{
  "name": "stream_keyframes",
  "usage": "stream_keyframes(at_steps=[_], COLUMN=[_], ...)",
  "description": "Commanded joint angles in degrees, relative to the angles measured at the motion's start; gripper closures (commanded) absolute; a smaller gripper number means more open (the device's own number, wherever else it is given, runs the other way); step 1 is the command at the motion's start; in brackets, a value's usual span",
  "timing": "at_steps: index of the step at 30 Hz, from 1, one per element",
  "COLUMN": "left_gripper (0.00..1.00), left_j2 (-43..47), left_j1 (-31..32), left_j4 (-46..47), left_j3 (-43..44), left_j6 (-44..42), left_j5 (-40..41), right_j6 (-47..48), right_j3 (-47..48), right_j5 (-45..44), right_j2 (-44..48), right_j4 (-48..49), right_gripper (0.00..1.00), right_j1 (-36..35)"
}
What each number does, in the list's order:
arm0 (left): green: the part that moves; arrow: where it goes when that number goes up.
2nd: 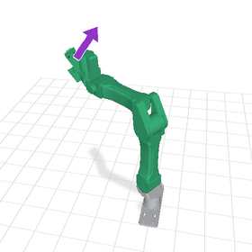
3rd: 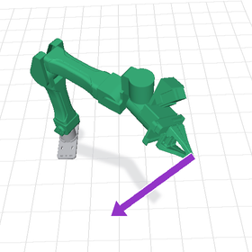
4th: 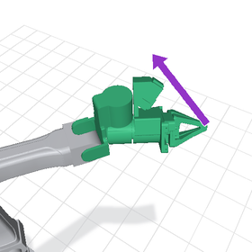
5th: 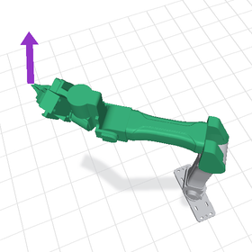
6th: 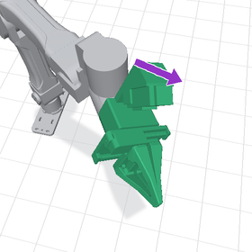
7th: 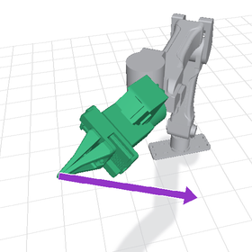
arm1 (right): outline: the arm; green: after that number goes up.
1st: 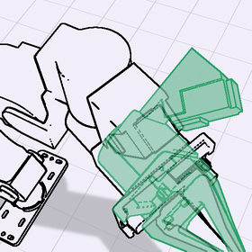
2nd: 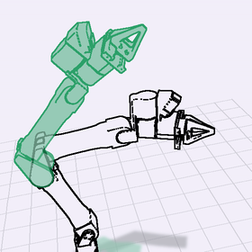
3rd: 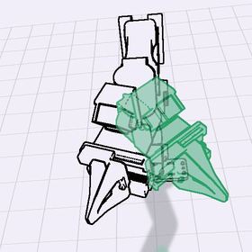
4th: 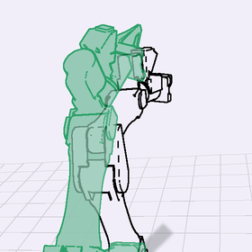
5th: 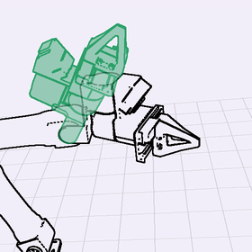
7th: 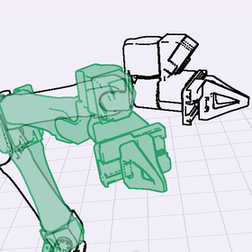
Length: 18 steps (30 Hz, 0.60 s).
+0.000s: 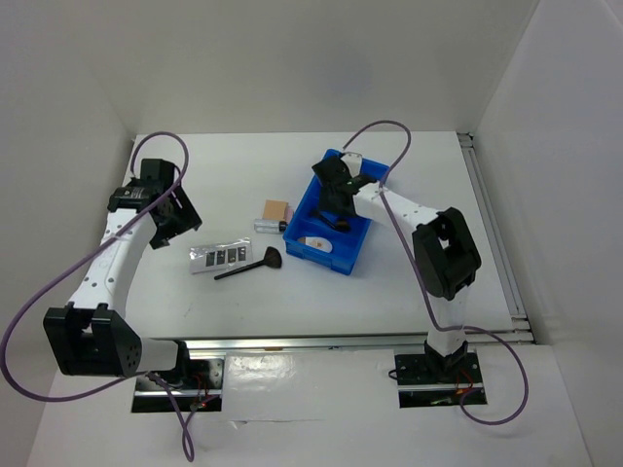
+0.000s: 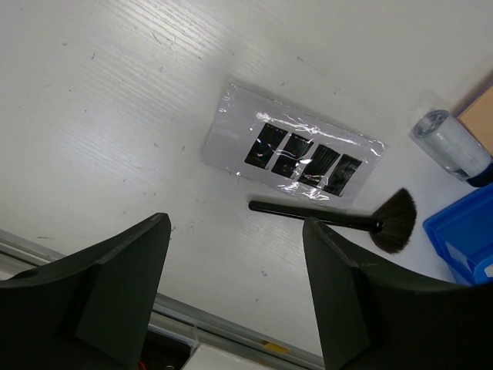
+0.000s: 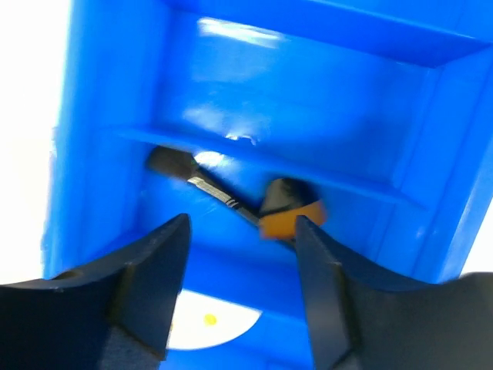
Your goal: Organize the makeup
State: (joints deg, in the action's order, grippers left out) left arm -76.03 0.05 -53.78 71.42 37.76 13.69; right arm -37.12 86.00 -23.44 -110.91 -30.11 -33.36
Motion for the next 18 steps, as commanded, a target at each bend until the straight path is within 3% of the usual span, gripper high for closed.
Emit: stream_keyframes(at_steps=[1,5,9,14,18], left_gripper=[0.17,0.17,0.17,0.17,0.17], left_j2=[3.8,7.3,10.2,13.6,14.9], left_j1=[0.2,0.2,0.7,0.7,0.7], left_j4=[0.3,0.2,2.5,1.8,1.3], left_j3=[2.1,0.2,-3.0,-4.1,-3.6], left_j6=[-0.3,-0.3,0.3,0.9,0.9], left_j5=[0.7,0.7,-0.9,-0.2,0.5], right_j6=[3.3,8.6,15.2,19.4,21.1], right_j3=[3.8,4.5,5.9,10.5,17.9], right_j5=[-3.4,-2.7,7.7,15.4,16.0], right_j2=[5.4,6.1,4.0,-2.7,-9.7], right_j4=[2.0,5.0,6.6,1.7,-2.5], right_gripper=[0.38,0.41,0.38,0.32,0.31], right_j1=[-5.1,-12.0,-17.9,-22.0,-23.7])
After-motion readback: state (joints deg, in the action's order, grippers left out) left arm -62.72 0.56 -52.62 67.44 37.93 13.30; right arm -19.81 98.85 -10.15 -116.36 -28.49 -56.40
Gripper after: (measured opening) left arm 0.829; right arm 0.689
